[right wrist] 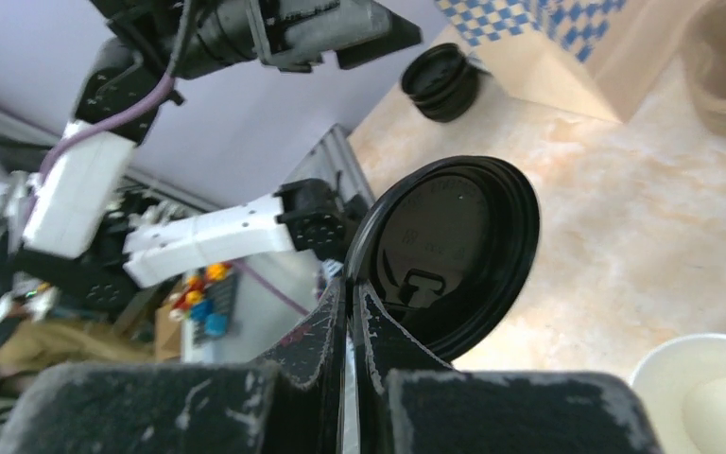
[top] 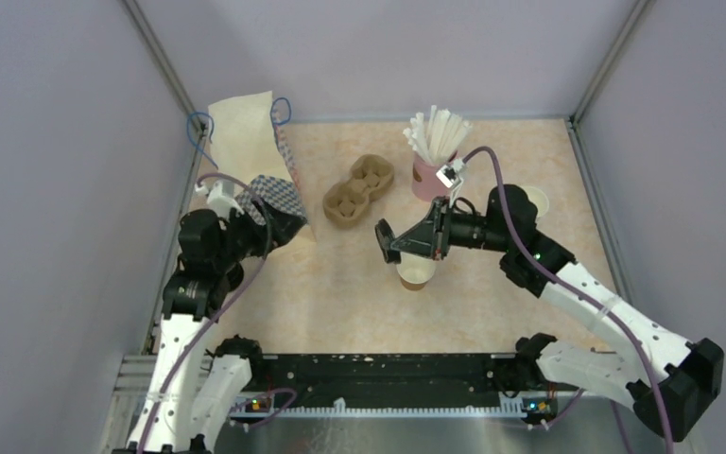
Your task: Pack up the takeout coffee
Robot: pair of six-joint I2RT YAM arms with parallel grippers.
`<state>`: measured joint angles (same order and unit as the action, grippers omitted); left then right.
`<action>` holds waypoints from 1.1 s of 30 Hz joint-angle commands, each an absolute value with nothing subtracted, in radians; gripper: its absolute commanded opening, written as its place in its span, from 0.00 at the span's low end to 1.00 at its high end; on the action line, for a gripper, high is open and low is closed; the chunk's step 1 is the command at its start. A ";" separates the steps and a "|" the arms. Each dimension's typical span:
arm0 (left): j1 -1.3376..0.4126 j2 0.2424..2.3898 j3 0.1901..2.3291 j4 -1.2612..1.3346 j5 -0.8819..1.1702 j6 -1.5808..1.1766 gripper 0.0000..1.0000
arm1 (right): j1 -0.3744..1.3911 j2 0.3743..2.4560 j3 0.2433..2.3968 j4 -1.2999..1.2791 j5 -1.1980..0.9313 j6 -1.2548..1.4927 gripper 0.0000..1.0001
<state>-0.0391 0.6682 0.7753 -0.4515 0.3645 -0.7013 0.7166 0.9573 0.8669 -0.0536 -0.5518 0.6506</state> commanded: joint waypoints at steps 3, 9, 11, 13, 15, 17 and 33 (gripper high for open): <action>-0.213 0.648 0.819 -0.282 0.665 -0.473 0.87 | 0.562 1.018 0.838 0.255 -1.017 0.886 0.00; -0.356 0.669 0.734 -0.022 0.798 -0.409 0.84 | 0.535 1.025 0.843 0.358 -1.124 0.969 0.00; -0.375 0.677 0.711 0.076 0.837 -0.362 0.82 | 0.535 1.017 0.859 0.318 -1.113 0.950 0.00; -0.395 0.688 0.719 0.105 0.836 -0.304 0.80 | 0.535 1.014 0.865 0.302 -1.101 0.946 0.00; -0.416 0.714 0.735 0.119 0.804 -0.284 0.80 | 0.535 1.013 0.860 0.321 -1.095 0.960 0.00; -0.443 0.764 0.760 0.127 0.805 -0.303 0.80 | 0.535 1.006 0.842 0.360 -1.073 0.989 0.00; -0.776 0.890 0.836 0.060 0.466 -0.167 0.71 | 0.535 0.934 0.836 0.188 -0.735 0.895 0.00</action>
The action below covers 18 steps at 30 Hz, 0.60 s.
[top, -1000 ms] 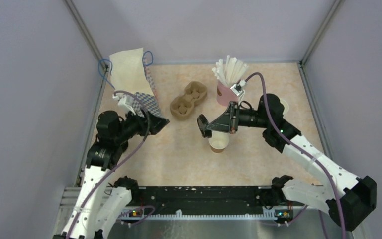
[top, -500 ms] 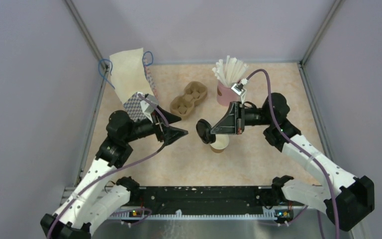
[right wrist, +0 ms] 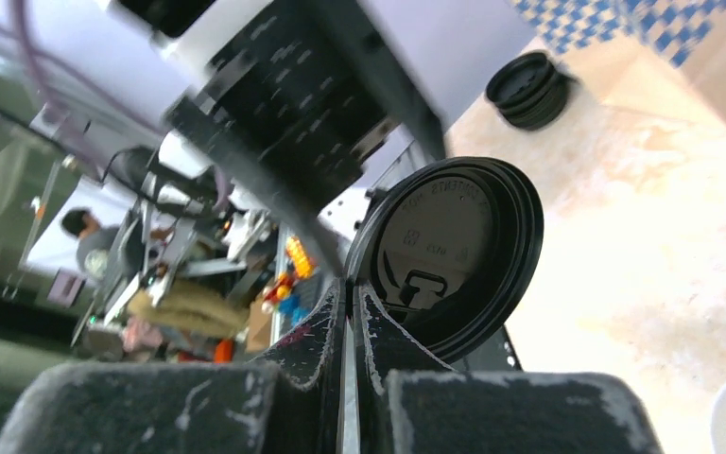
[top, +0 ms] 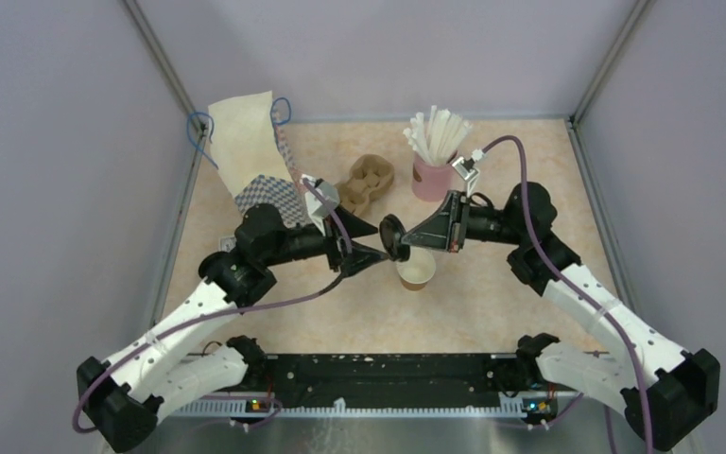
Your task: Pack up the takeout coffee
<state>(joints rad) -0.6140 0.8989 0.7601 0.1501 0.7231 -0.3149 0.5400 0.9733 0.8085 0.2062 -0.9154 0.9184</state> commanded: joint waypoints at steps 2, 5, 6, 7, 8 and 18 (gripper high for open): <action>-0.894 0.916 0.850 0.055 0.348 -0.101 0.69 | 0.535 0.946 0.824 0.234 -0.724 0.938 0.00; -0.984 0.934 0.848 0.093 0.266 -0.043 0.67 | 0.535 0.951 0.824 0.243 -0.705 0.944 0.00; -0.994 0.932 0.840 0.116 0.258 -0.036 0.65 | 0.535 0.950 0.824 0.244 -0.700 0.945 0.00; -1.001 0.929 0.831 0.134 0.251 -0.030 0.63 | 0.536 0.947 0.825 0.244 -0.695 0.945 0.00; -1.005 0.925 0.824 0.148 0.243 -0.023 0.62 | 0.535 0.945 0.825 0.243 -0.693 0.945 0.00; -1.011 0.786 0.794 0.028 0.129 0.084 0.77 | 0.532 0.965 0.900 0.088 -0.877 0.738 0.00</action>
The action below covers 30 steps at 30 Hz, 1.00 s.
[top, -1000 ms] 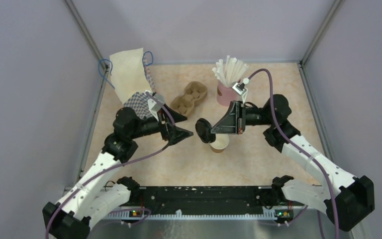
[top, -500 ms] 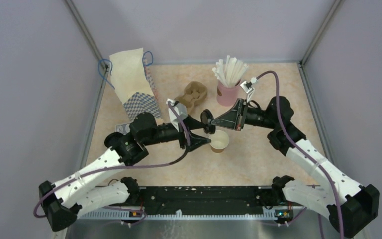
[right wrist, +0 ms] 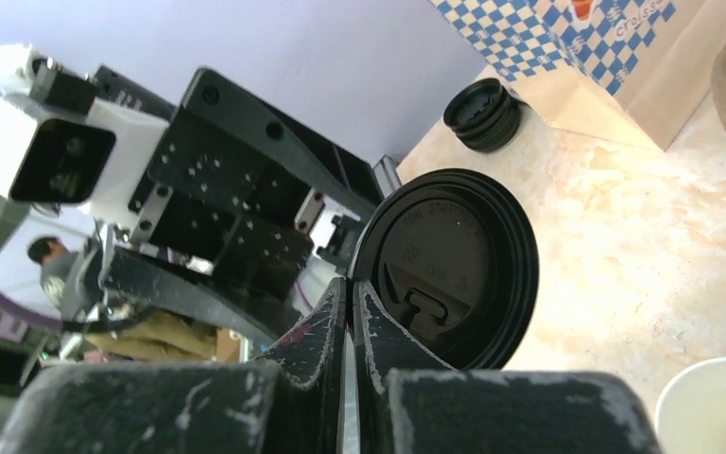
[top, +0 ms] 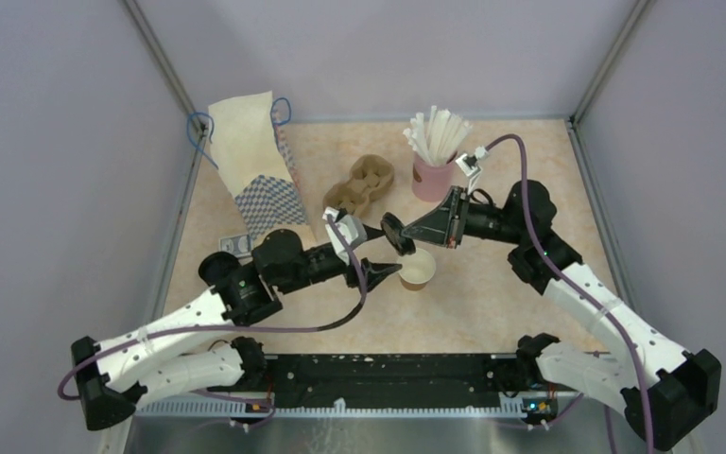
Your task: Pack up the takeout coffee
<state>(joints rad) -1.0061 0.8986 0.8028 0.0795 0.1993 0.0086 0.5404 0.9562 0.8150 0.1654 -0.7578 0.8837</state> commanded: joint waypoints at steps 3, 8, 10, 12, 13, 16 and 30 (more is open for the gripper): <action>-1.010 0.705 0.820 -0.066 0.043 0.009 0.80 | 0.531 0.930 0.867 0.193 -0.950 0.752 0.00; -1.010 0.614 0.858 -0.147 0.085 -0.042 0.80 | 0.528 0.928 0.856 0.287 -1.108 0.839 0.00; -1.009 0.615 0.881 -0.205 0.085 -0.018 0.80 | 0.528 0.937 0.847 0.333 -1.133 0.900 0.00; -1.010 0.628 0.901 -0.251 0.098 0.013 0.81 | 0.528 0.946 0.815 0.465 -1.163 1.007 0.00; -1.010 0.637 0.908 -0.261 0.103 0.025 0.82 | 0.528 0.949 0.800 0.530 -1.171 1.055 0.00; -1.010 0.674 0.921 -0.253 0.164 0.048 0.84 | 0.527 0.960 0.778 0.613 -1.176 1.133 0.00; -1.009 0.767 0.906 -0.156 0.292 0.087 0.84 | 0.528 0.962 0.757 0.731 -1.166 1.217 0.00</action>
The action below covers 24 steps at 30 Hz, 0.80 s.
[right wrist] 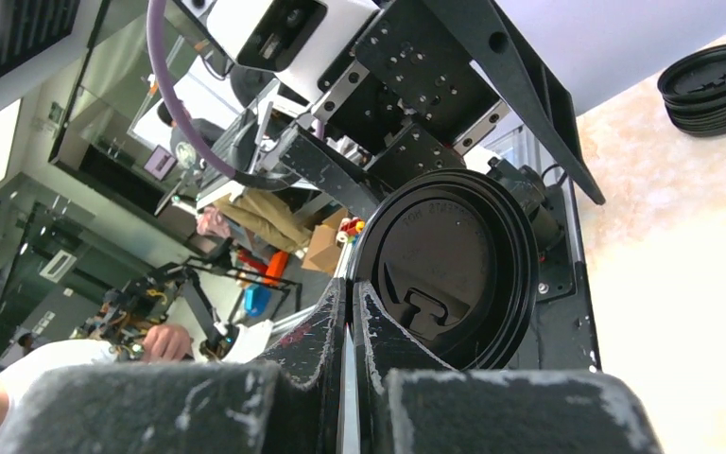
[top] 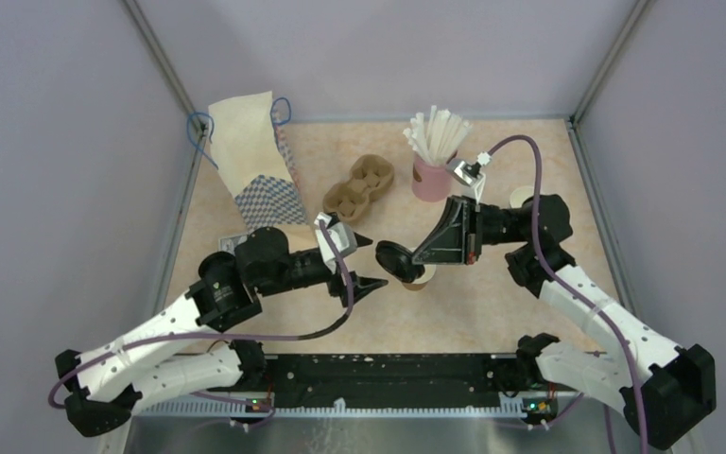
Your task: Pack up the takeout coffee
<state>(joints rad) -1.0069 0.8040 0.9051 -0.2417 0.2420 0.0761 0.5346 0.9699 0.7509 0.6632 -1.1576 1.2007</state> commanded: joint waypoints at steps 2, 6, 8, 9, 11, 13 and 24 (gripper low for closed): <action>-1.009 0.751 0.890 -0.137 0.290 0.089 0.84 | 0.528 0.963 0.756 0.734 -1.155 1.219 0.00; -1.009 0.725 0.863 -0.104 0.236 0.015 0.86 | 0.528 0.960 0.752 0.789 -1.137 1.243 0.00; -1.010 0.726 0.860 -0.083 0.163 -0.096 0.87 | 0.528 0.949 0.745 0.833 -1.118 1.238 0.00; -1.009 0.725 0.863 -0.078 0.118 -0.165 0.86 | 0.528 0.938 0.741 0.830 -1.102 1.217 0.00; -1.009 0.716 0.862 -0.064 0.058 -0.283 0.87 | 0.528 0.909 0.742 0.766 -1.063 1.146 0.00; -1.009 0.685 0.840 -0.017 0.101 -0.339 0.88 | 0.528 0.885 0.743 0.732 -1.031 1.098 0.00; -1.010 0.659 0.874 0.020 0.126 -0.196 0.85 | 0.528 0.850 0.705 0.734 -0.879 1.117 0.00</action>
<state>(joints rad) -1.0080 0.6247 0.8234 -0.0055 0.1524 -0.2340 0.5339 0.8478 0.7162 0.7139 -0.9398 1.1259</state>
